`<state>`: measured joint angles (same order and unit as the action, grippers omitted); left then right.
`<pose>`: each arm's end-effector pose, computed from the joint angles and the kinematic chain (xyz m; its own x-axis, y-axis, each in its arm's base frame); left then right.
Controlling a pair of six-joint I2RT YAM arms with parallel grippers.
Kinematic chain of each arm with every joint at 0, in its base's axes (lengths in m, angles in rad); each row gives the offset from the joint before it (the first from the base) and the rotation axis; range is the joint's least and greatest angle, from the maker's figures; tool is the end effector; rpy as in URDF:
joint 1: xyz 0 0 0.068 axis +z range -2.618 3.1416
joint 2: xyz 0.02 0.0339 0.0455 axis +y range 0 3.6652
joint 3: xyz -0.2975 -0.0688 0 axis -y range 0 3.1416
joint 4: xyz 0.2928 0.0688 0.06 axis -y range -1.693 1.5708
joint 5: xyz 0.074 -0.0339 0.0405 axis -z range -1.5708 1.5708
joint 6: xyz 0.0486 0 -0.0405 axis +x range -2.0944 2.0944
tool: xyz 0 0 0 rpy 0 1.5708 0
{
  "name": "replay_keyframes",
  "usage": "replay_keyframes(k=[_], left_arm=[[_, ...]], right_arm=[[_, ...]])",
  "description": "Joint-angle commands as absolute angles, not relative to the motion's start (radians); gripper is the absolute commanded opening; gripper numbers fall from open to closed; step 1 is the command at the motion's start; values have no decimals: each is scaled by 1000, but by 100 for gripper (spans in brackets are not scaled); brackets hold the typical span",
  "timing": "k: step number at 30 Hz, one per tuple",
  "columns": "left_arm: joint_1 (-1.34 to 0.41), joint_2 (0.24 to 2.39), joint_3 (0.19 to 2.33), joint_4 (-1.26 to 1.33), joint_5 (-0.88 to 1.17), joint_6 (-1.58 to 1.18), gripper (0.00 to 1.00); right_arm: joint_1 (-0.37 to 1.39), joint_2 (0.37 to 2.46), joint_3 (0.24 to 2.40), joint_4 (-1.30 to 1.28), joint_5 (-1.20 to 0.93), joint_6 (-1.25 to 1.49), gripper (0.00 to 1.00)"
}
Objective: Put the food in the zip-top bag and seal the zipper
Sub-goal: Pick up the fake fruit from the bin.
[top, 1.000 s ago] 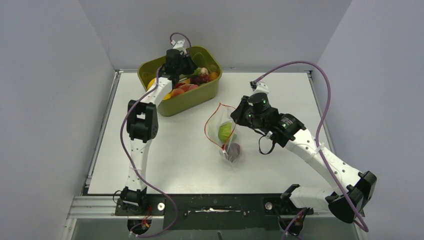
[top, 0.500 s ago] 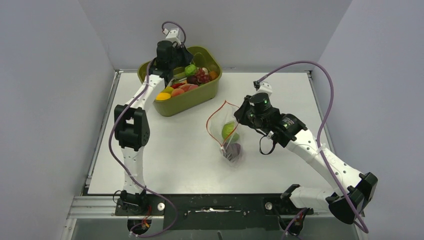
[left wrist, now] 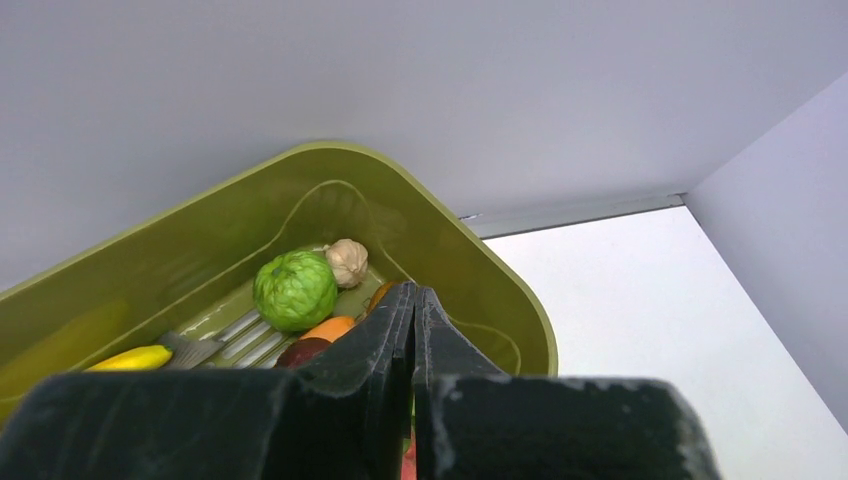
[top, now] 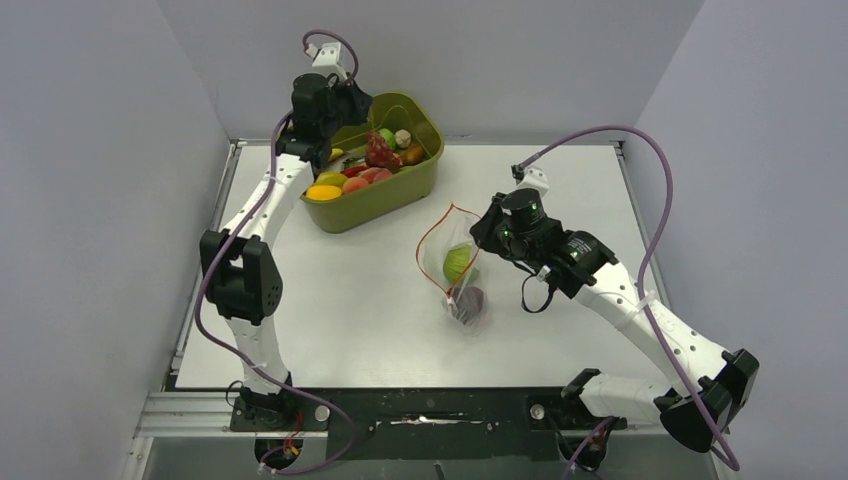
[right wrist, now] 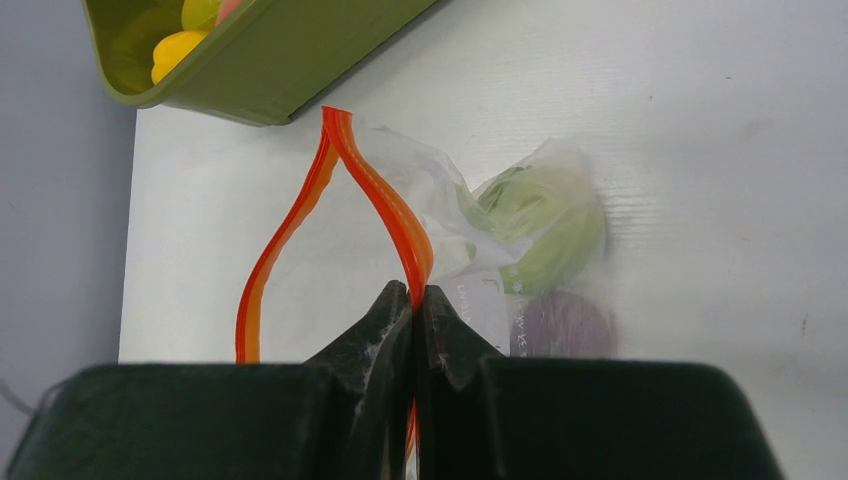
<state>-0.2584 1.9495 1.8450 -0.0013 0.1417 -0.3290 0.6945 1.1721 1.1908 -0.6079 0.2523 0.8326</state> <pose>0.5289 -0.1469 0.4062 -0.2222 -0.2721 -0.9363 0.3349 0.8805 -0.3354 0.2358 0.1806 0.3859 -0.6278 0.4093 -0.6621 0.0061 0.8532 0.5216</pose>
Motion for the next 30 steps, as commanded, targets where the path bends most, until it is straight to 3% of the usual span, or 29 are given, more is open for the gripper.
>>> replay_keyframes(k=[1,13,30], left_arm=[[-250,1845,1827,67,117,-289,0],[-251,1749,1889,-49,112,-280,0],[-253,1517,1802,-95,160,-353,0]], right_arm=[[702,1152,1199,-570,281,854,0],[712,1210,1235,-563,294,838,0],[723,1267,1223,-517,279,854,0]])
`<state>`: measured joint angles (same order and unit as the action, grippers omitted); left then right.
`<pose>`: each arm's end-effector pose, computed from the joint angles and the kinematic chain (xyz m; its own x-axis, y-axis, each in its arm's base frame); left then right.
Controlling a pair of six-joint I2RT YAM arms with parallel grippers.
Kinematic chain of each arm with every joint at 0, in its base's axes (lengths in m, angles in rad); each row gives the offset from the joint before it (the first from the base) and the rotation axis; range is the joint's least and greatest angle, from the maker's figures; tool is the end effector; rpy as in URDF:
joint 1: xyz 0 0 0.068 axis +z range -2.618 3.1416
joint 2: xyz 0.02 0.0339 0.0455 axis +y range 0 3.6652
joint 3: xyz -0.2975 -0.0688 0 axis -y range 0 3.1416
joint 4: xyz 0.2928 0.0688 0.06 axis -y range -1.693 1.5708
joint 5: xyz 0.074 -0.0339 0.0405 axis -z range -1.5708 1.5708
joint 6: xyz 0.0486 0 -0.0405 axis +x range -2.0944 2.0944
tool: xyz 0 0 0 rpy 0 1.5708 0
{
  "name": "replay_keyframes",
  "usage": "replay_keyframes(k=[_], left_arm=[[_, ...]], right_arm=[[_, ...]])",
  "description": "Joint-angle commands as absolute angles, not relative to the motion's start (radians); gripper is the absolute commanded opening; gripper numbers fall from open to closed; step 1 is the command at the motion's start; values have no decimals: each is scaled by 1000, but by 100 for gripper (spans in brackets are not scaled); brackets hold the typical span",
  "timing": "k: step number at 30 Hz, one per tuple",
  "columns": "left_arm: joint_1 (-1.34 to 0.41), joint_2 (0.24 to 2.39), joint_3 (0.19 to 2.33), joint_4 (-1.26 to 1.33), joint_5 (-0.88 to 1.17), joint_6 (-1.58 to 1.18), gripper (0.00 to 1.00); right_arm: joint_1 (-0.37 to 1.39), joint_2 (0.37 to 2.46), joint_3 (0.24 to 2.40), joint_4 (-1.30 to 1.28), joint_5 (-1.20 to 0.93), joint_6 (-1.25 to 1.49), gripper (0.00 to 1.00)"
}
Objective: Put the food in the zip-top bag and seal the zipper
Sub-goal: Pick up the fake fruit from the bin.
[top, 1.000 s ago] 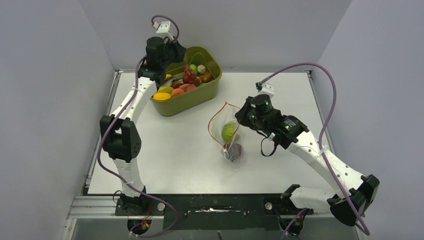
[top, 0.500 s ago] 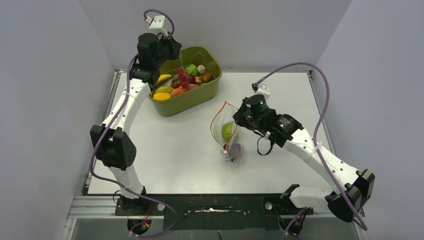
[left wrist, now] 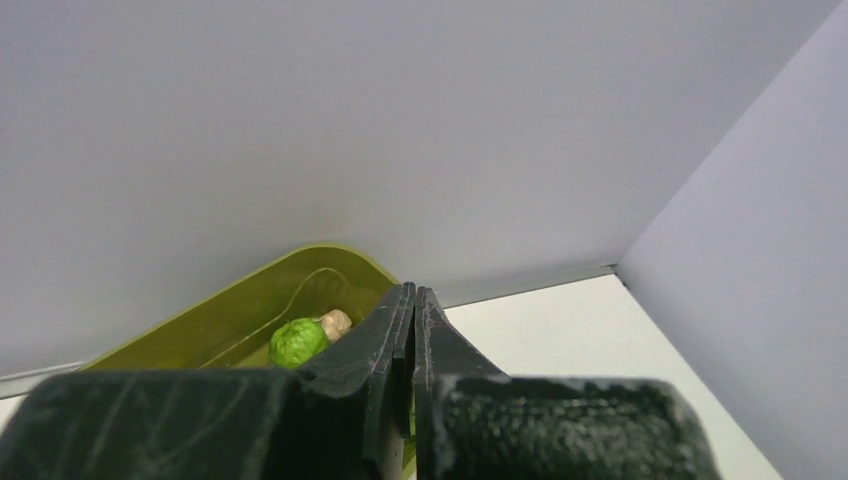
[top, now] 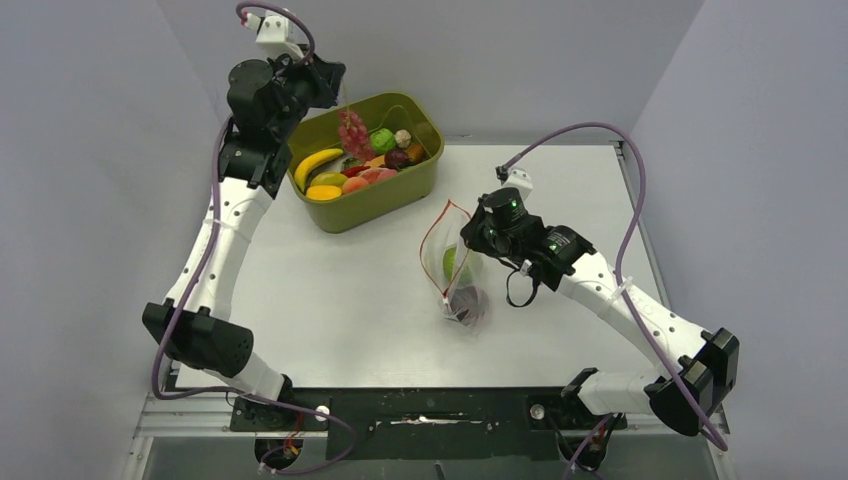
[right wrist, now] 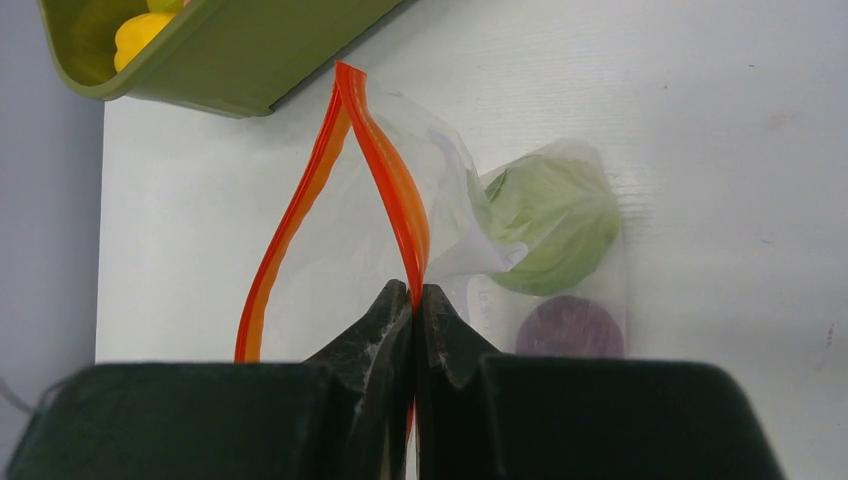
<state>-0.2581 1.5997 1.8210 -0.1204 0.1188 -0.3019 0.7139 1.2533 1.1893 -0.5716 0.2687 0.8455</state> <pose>0.4073 -0.1135 0.5460 -0.0163 -0.3011 -0.9535 0.3798 0.8803 -0.2844 0.2506 0.2001 0.3655 -0.6492 0.3921 -0.6517 0.0241 0.8671 0.4976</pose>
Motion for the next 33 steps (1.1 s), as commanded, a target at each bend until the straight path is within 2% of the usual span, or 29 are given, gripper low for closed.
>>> replay_keyframes(k=[1,24,33], left_arm=[[-253,1503,1784,-90,171,-373,0],[-321,1226,1477,156,463,-785,0],[-376,1158,1407,225,465,-880,0]], right_arm=[[722,1268,1221,-512,279,855,0],[736,1346,1270,-400,201,883,0],[746,1390,1290,-338,158,909,0]])
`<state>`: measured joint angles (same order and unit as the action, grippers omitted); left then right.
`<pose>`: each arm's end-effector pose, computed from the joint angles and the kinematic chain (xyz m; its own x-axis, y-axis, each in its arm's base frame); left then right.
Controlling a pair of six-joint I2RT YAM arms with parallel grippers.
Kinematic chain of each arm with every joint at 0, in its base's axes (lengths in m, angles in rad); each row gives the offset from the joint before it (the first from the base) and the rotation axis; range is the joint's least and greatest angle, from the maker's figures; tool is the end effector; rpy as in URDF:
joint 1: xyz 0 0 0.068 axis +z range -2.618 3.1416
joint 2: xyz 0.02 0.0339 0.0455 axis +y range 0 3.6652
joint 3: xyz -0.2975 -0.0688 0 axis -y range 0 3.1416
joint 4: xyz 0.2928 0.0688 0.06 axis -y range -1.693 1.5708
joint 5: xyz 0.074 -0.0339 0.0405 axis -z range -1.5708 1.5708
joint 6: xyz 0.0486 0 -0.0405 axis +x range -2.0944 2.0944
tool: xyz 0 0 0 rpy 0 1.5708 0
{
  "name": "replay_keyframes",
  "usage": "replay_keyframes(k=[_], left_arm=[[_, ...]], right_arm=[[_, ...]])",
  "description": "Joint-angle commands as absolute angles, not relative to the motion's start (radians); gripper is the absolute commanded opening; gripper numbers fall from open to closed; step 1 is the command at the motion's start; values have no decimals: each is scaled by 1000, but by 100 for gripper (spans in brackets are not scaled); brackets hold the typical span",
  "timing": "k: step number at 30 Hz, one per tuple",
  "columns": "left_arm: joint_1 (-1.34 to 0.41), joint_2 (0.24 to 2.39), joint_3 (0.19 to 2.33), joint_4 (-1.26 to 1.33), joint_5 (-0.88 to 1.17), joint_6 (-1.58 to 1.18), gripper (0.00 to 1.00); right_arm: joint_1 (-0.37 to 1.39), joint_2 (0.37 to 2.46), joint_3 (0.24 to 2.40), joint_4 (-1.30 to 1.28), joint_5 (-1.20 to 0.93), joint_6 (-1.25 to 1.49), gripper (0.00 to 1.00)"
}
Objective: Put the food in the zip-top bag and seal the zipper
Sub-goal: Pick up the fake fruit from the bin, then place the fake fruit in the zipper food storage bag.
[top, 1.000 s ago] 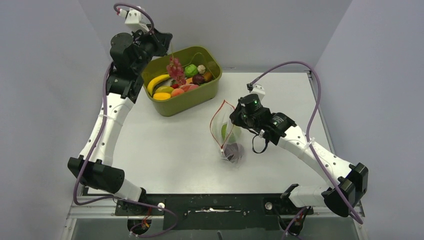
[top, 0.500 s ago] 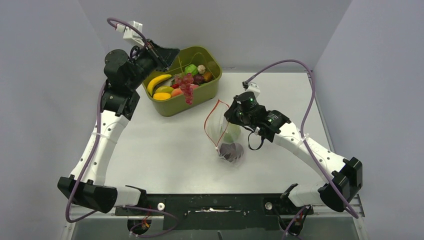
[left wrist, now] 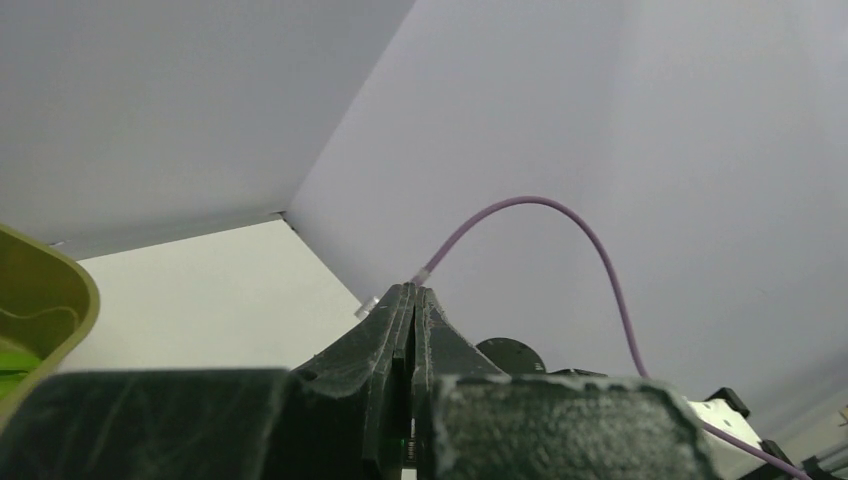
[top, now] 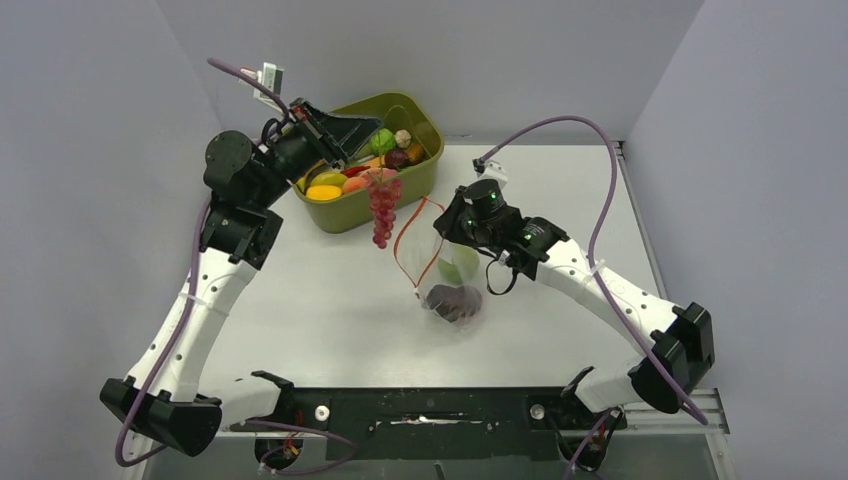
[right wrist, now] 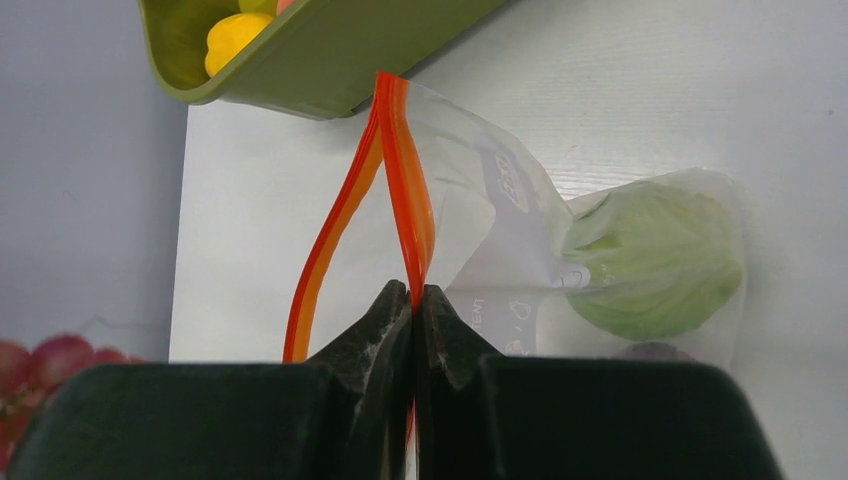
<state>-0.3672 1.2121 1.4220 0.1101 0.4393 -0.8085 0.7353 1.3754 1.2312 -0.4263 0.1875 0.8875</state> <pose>0.2739 -0.1275 0.5489 -0.3048 -0.5841 -0.7523 0.6969 0.4016 -0.5941 0.2754 0.2368 0.3569 -0.6737 0.4179 -0.6094 -0.0320 0.8074 0.5891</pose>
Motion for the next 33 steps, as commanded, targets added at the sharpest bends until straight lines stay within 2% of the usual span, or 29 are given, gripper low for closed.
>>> replay_keyframes(k=[1,10,15,26,33], left_arm=[[-376,1151,1400,228,464,-889,0],[-419,1109,1194,371,447,-1037,0],[-439,1080,1088,334,405,-1011,0],[-440,1066,988,359,392,-1045,0],[-443,1036,935,271,348,-988,0]], right_arm=[[747,1396,1293,-335,150,911,0],[758,1388,1289,-270,92,934,0],[762,1369,1282,-238,68,944,0],[769,1334,1249,-188,54,941,0],[768,1323,1237,-170,61,937,0]])
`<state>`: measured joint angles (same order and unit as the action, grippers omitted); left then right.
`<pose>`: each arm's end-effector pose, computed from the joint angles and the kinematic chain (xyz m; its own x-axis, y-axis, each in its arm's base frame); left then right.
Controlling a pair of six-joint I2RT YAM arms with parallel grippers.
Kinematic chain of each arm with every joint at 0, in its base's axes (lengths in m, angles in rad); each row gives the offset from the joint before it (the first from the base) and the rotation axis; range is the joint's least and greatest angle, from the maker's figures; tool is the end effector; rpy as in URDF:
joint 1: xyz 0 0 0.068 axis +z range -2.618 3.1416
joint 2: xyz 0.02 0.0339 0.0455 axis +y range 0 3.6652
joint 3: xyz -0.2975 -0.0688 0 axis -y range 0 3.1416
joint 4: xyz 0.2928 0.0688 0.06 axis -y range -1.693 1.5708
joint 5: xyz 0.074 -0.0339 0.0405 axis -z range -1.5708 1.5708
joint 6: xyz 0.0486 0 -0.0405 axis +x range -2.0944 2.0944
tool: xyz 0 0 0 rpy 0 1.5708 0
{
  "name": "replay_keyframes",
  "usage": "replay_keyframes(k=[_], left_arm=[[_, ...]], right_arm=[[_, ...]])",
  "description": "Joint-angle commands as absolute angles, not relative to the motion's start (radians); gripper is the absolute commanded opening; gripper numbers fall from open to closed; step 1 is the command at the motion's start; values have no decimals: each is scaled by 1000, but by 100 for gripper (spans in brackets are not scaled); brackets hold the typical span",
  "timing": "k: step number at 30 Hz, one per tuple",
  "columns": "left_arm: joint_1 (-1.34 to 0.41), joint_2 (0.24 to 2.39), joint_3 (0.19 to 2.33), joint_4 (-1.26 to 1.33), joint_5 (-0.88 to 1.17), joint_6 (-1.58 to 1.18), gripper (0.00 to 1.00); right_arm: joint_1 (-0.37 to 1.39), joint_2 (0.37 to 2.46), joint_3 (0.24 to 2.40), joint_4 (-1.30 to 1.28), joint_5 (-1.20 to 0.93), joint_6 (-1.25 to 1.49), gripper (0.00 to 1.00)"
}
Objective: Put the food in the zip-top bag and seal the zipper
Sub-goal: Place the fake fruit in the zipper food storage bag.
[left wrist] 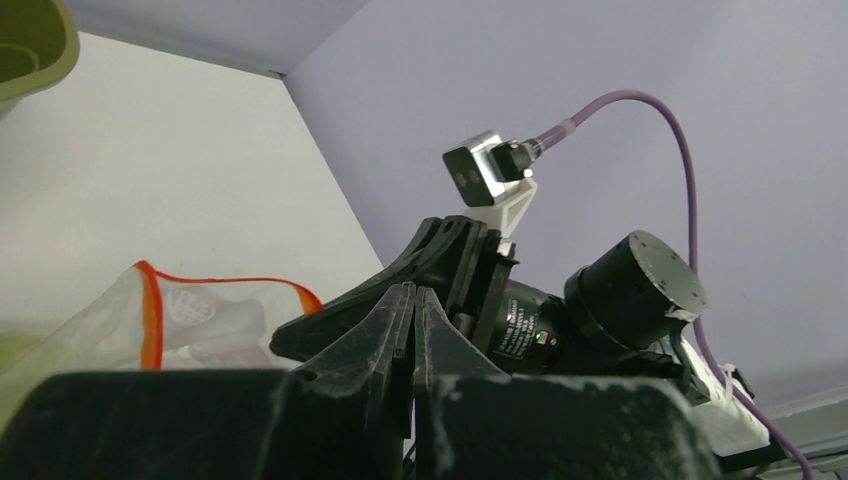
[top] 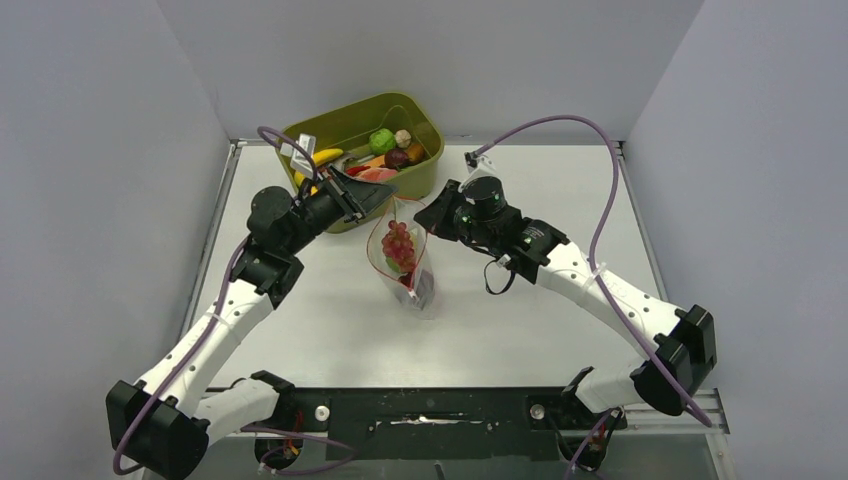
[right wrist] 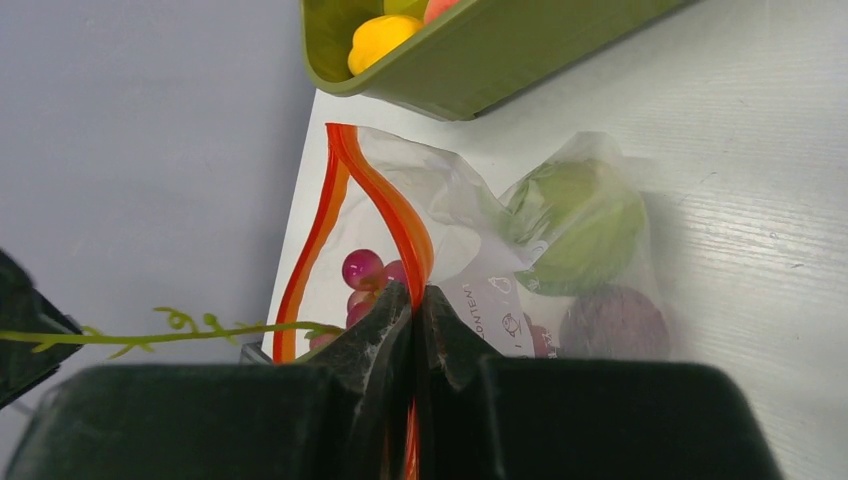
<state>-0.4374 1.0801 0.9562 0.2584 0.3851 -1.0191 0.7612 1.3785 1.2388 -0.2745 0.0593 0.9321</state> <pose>0.2602 -0.1418 0.4152 -0.5578 -0.6104 -0.5623 0.4859 0.3090 -0.8175 0.2725 0.2556 0.3749 -0.6950 0.4448 -0.5649 -0.1531 0.6761 0.7208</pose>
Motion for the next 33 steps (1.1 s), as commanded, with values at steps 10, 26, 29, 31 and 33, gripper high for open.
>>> replay_keyframes(k=[10,26,29,31,33], left_arm=[[-461,1024,867,167,355,-891,0],[-500,1042,822,106,315,-755,0],[-502,1039,817,131,328,-774,15],[-502,1036,834,105,327,-747,34],[-501,1025,857,59,316,-695,47]], right_arm=[[767,1331,1249,-170,56,925,0],[752,1333,1251,-156,53,917,0],[751,1333,1241,-153,49,925,0],[752,1330,1234,-149,49,927,0],[752,1327,1232,-152,50,927,0]])
